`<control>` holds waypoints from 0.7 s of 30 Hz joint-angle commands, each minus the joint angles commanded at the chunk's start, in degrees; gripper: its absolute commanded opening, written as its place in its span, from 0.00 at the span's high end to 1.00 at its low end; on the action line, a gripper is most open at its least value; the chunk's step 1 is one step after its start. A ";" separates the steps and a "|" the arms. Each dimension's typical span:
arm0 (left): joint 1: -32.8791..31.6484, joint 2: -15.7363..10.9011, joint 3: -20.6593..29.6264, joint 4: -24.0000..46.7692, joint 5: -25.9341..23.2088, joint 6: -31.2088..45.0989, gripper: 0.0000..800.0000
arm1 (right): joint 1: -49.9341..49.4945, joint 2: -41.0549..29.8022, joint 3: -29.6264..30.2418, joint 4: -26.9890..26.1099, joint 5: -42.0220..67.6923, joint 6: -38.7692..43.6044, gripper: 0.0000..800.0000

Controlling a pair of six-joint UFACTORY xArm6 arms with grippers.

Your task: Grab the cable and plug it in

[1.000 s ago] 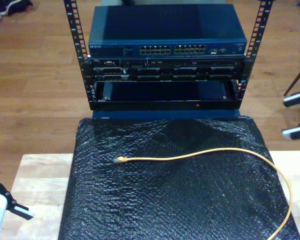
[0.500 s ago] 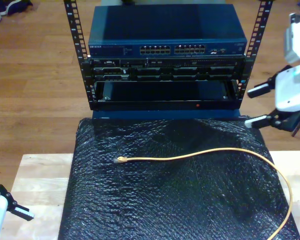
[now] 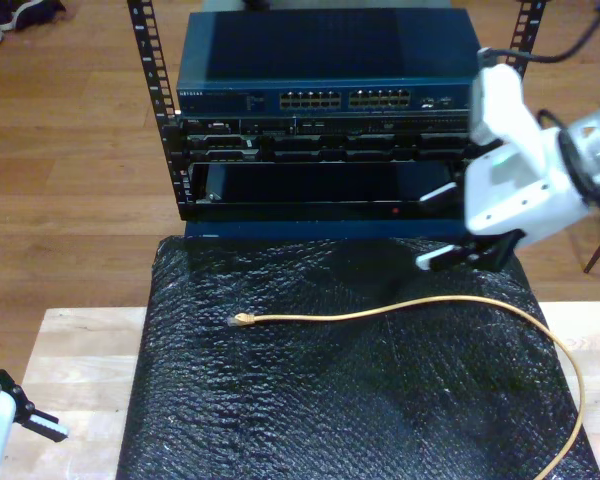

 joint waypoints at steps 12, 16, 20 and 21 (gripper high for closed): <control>0.00 0.62 0.00 0.00 -0.18 -0.09 0.00 | 11.43 10.46 -2.64 -0.18 -8.97 -0.09 0.01; 0.00 0.79 0.00 0.00 -0.18 -0.09 0.00 | 13.63 13.36 -4.13 -0.18 -9.67 0.00 0.01; -0.09 1.23 0.00 0.00 -0.18 -0.53 0.00 | 16.70 16.00 -5.80 -0.26 -11.43 0.09 0.01; -0.09 1.41 0.00 0.09 -0.18 -0.62 0.00 | 17.23 16.62 -6.24 -0.35 -11.87 0.09 0.01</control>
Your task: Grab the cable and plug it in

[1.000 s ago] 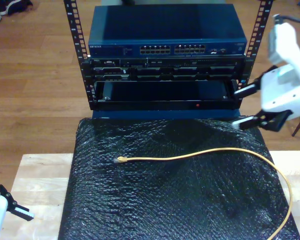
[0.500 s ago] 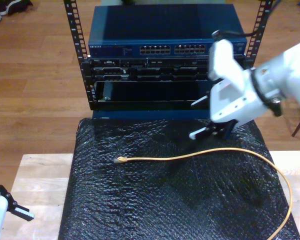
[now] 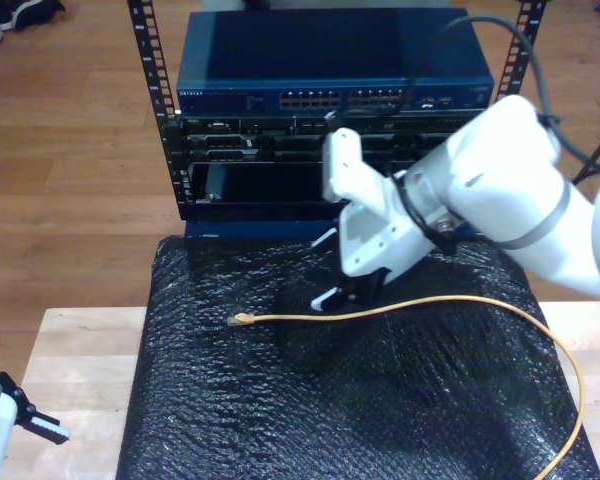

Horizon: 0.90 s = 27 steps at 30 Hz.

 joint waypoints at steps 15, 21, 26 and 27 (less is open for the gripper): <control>0.00 0.97 0.00 0.00 -0.79 -0.53 0.00 | 7.21 6.95 -6.59 -14.33 -3.34 14.86 0.01; 0.00 1.32 0.00 0.00 -0.97 -0.79 0.00 | 10.81 9.67 -8.53 -25.67 -4.84 24.44 0.01; 0.00 1.41 0.00 0.00 -1.32 -0.79 0.00 | 12.48 12.22 -10.55 -29.27 -4.92 28.13 0.01; 0.00 1.41 0.00 0.00 -1.32 -0.79 0.00 | 12.48 12.57 -10.81 -29.54 -4.92 28.48 0.01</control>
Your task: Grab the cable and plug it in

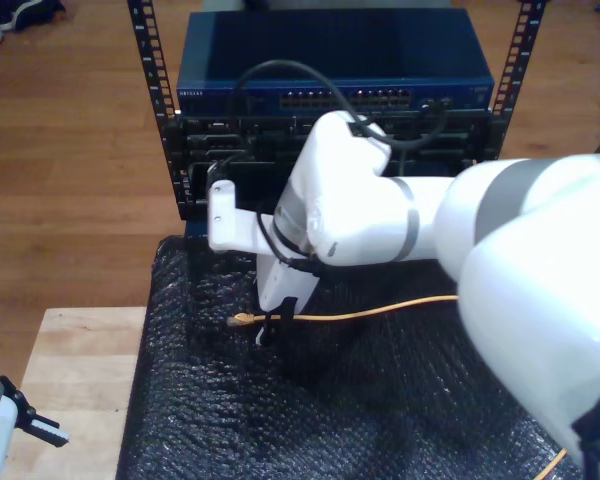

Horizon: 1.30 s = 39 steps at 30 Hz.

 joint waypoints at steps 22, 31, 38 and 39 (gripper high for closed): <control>0.00 0.00 0.00 0.00 0.00 0.09 0.00 | 3.78 7.74 -7.21 -15.91 0.53 13.63 0.06; 0.00 0.00 0.00 0.00 0.00 0.09 0.00 | 4.04 9.23 -8.18 -17.85 0.44 15.65 0.14; 0.00 0.00 0.00 0.00 0.09 0.09 0.00 | 4.13 9.23 -8.09 -25.67 0.53 21.45 0.23; 0.00 0.00 0.00 0.00 0.09 0.09 0.00 | 4.13 9.23 -8.09 -25.93 0.53 21.80 0.25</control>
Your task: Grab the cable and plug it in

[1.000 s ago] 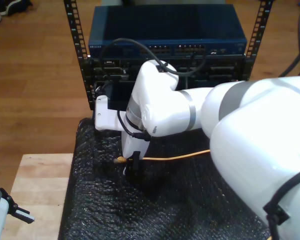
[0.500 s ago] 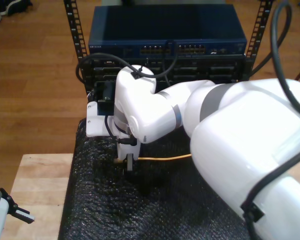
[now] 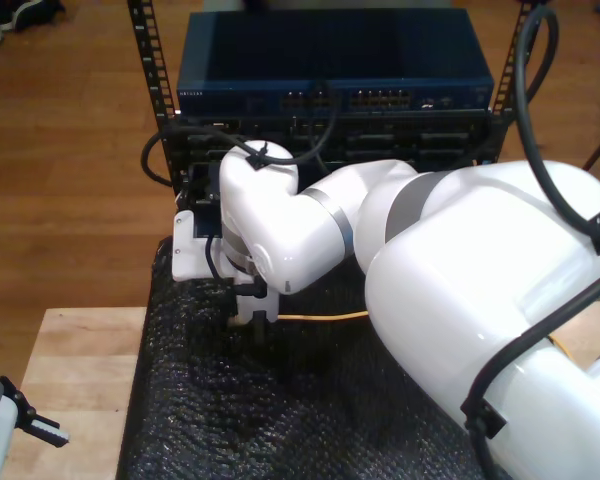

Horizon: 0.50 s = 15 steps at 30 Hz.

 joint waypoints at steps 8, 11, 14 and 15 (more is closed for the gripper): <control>0.00 0.00 0.00 0.00 0.00 0.00 0.00 | 0.88 0.09 -0.09 -0.18 -0.09 0.00 0.33; 0.00 0.00 -0.09 0.00 0.00 0.00 0.00 | 1.14 0.18 -0.09 -0.18 -0.18 0.00 0.37; 0.00 0.00 0.00 0.00 0.00 0.00 0.00 | 1.14 0.35 -0.09 -0.26 -0.18 0.09 0.42; 0.00 0.00 -0.09 0.00 0.00 0.00 0.00 | 1.14 0.35 -0.09 -0.26 -0.18 0.09 0.43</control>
